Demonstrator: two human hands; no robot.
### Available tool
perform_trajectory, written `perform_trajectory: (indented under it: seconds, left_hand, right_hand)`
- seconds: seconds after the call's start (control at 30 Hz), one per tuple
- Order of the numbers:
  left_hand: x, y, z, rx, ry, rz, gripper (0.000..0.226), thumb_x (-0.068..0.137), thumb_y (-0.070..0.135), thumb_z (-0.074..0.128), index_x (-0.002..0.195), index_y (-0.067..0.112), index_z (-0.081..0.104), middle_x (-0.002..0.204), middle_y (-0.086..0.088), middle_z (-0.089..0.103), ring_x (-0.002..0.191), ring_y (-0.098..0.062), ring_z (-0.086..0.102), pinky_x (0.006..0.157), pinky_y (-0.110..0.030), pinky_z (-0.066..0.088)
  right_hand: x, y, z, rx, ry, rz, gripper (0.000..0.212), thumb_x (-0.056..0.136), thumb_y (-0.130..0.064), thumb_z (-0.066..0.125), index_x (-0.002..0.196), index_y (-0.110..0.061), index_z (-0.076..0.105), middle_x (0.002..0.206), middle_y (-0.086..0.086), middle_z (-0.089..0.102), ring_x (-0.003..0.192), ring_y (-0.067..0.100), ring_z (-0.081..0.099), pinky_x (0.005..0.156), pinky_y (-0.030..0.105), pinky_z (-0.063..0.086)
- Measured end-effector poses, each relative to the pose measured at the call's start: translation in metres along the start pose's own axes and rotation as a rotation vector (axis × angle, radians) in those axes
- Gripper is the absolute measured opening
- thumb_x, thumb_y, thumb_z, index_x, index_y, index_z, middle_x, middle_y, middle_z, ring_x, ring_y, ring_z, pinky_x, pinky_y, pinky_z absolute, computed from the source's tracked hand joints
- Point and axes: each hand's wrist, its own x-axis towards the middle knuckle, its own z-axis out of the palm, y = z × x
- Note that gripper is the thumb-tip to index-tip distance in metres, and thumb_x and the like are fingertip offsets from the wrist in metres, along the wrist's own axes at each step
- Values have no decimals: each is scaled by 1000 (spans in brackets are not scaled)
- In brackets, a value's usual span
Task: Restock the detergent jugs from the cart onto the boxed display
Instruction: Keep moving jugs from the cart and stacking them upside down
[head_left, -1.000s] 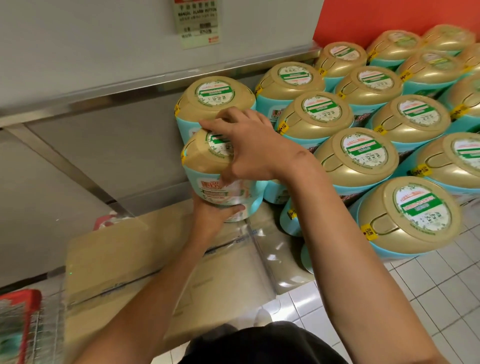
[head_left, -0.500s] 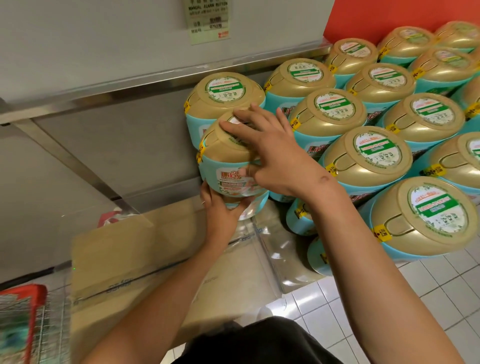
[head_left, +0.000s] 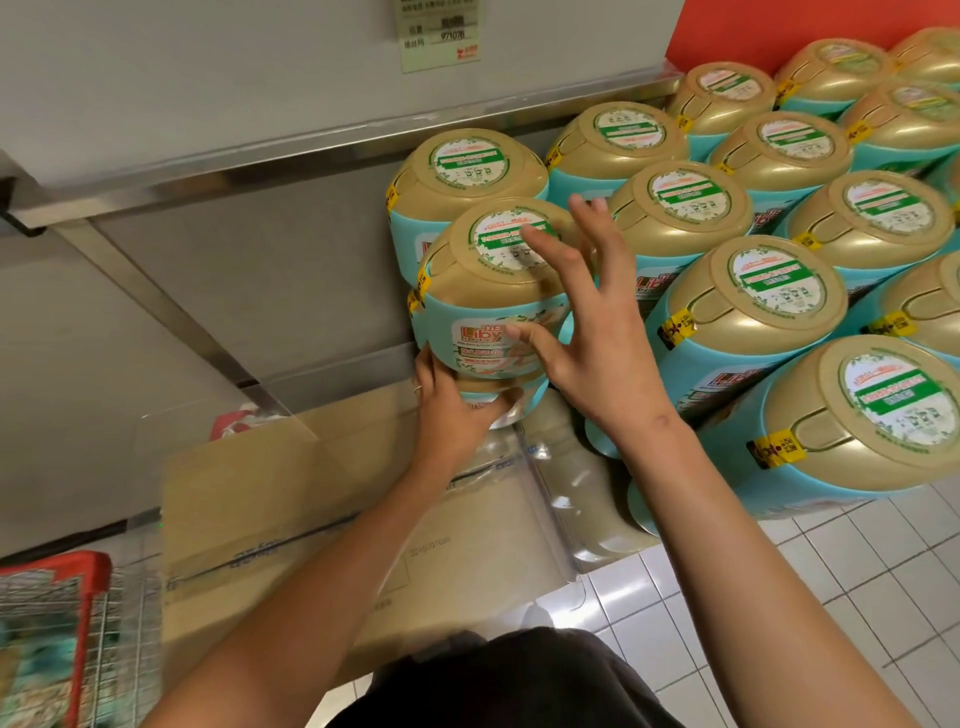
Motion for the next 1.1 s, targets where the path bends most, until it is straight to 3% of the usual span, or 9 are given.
perform_trajectory:
  seconds: [0.1, 0.33, 0.43, 0.53, 0.6, 0.7, 0.87, 1.0, 1.1]
  left_hand:
    - [4, -7, -5, 12, -10, 4, 129, 54, 75, 81, 157, 12, 35, 153, -8, 38, 143, -26, 44, 114, -44, 46]
    - [3, -12, -1, -21, 26, 7, 125, 54, 71, 85, 154, 15, 37, 151, -6, 42, 142, -24, 45, 113, -46, 47]
    - [4, -15, -1, -70, 15, -15, 127, 49, 69, 89, 152, 19, 34, 148, -1, 44, 140, -20, 47, 111, -43, 49]
    - [3, -19, -3, -102, -31, -2, 133, 46, 69, 96, 153, 25, 30, 149, 5, 41, 142, -14, 45, 113, -36, 46]
    - [2, -25, -7, -126, -41, 14, 130, 47, 66, 98, 153, 30, 31, 148, 10, 41, 141, -7, 45, 111, -28, 45]
    - [1, -31, -14, -123, -51, 11, 124, 51, 64, 96, 153, 34, 30, 147, 15, 40, 138, -1, 43, 105, -14, 41]
    - [5, -36, -15, -126, -107, -34, 111, 60, 55, 93, 152, 36, 32, 151, 10, 49, 140, -12, 50, 114, -45, 49]
    - [6, -35, -14, -127, -77, -43, 111, 57, 56, 94, 150, 42, 34, 148, 13, 54, 137, -11, 53, 111, -45, 51]
    - [5, -38, -13, -125, -71, -37, 112, 60, 53, 96, 152, 39, 33, 151, 9, 53, 139, -14, 52, 112, -48, 51]
  right_hand:
    - [-24, 1, 11, -60, 108, 66, 67, 89, -15, 84, 150, -13, 55, 157, 22, 37, 149, 36, 34, 127, 41, 29]
    - [-34, 10, 27, -22, 133, 50, 80, 89, -10, 84, 159, -13, 45, 165, 22, 30, 156, 31, 27, 129, 26, 19]
    - [-41, 16, 33, 35, 183, 71, 81, 91, -16, 84, 159, -14, 41, 161, 21, 29, 157, 25, 27, 128, 32, 30]
    - [-56, 21, 39, 131, 285, 148, 78, 91, -12, 84, 156, -10, 41, 148, 11, 34, 141, 27, 46, 110, 41, 53]
    - [-68, 24, 44, 181, 292, 216, 73, 90, -9, 83, 152, -8, 43, 141, 4, 39, 132, 22, 54, 105, 36, 56]
    - [-81, 28, 52, 218, 190, 318, 67, 89, -10, 83, 147, -11, 48, 136, -3, 42, 131, 18, 55, 106, 41, 55]
    - [-97, 33, 63, 312, 22, 499, 72, 91, -17, 82, 152, -17, 42, 143, -2, 49, 135, 9, 54, 115, 37, 50]
    - [-108, 34, 73, 519, -86, 724, 77, 95, -14, 78, 158, -18, 35, 155, 0, 51, 144, 7, 49, 118, 27, 45]
    - [-107, 33, 83, 625, -181, 825, 83, 98, -11, 75, 164, -17, 25, 164, 0, 41, 148, 6, 40, 105, 4, 41]
